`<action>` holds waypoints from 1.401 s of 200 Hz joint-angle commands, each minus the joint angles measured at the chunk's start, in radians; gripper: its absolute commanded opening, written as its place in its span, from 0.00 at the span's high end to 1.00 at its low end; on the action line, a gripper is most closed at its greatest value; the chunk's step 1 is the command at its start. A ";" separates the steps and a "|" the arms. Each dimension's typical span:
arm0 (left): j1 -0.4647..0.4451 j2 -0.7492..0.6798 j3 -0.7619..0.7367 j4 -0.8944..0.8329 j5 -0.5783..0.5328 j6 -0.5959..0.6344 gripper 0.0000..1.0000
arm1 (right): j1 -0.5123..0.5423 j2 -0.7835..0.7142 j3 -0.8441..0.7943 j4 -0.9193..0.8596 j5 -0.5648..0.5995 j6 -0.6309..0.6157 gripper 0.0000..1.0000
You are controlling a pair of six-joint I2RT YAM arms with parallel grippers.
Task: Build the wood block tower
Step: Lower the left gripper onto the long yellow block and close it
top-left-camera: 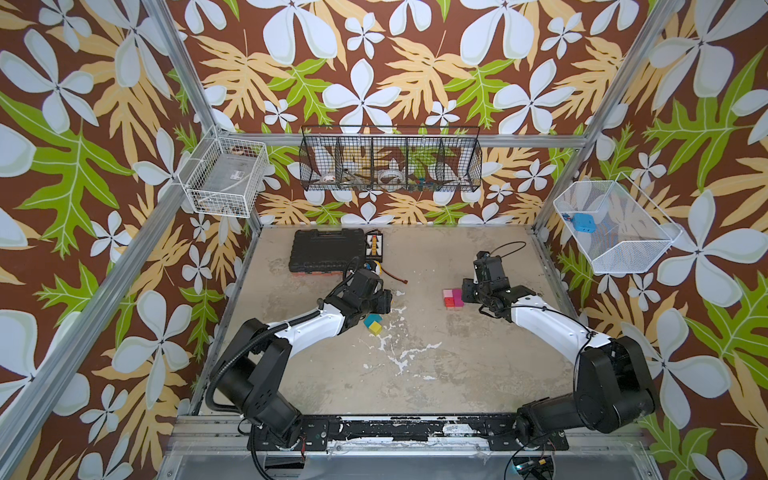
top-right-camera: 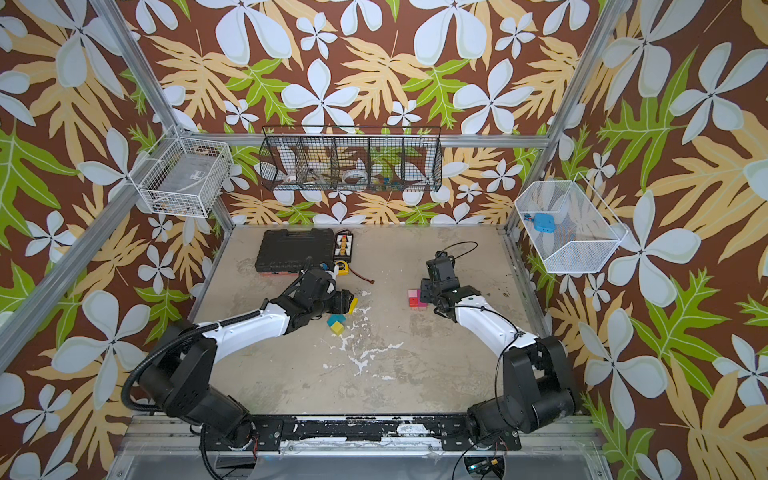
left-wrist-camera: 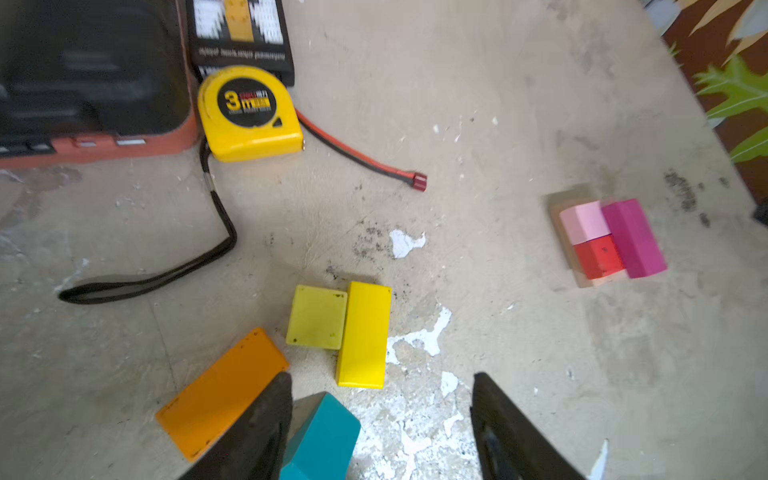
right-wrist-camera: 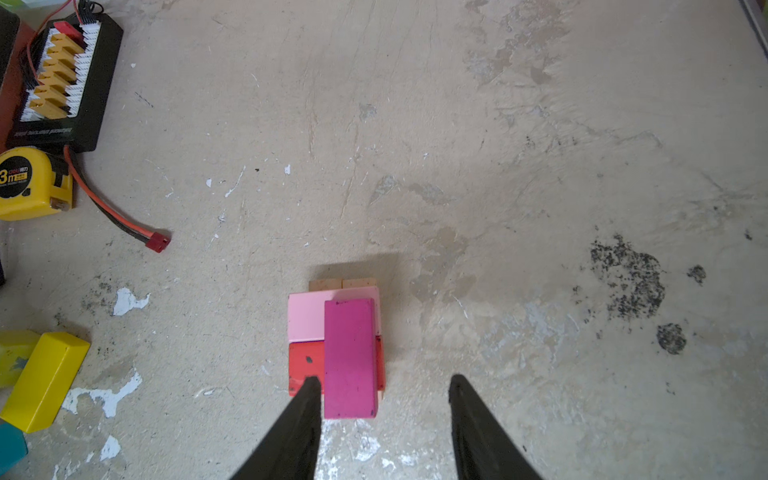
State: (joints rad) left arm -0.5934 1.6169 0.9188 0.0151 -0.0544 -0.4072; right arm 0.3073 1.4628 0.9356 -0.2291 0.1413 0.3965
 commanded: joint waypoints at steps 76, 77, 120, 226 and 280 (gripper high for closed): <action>-0.043 0.215 0.147 -0.130 -0.028 0.012 0.47 | 0.000 0.003 0.004 -0.013 0.035 0.003 0.52; -0.043 0.217 0.149 -0.132 -0.030 0.013 0.47 | 0.000 0.002 0.004 -0.013 0.036 0.002 0.52; -0.043 0.282 0.205 -0.171 -0.060 0.039 0.42 | -0.001 -0.018 -0.018 -0.005 0.041 0.000 0.50; -0.043 0.372 0.279 -0.221 -0.040 0.035 0.66 | 0.000 0.001 -0.013 -0.007 0.041 -0.004 0.50; -0.043 0.346 0.270 -0.239 -0.083 0.016 0.71 | 0.000 0.006 -0.010 -0.014 0.038 -0.005 0.51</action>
State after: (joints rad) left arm -0.6357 1.9724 1.1999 -0.1223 -0.1234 -0.3698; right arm 0.3069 1.4784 0.9295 -0.2413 0.1745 0.3923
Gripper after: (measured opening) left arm 0.313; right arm 0.484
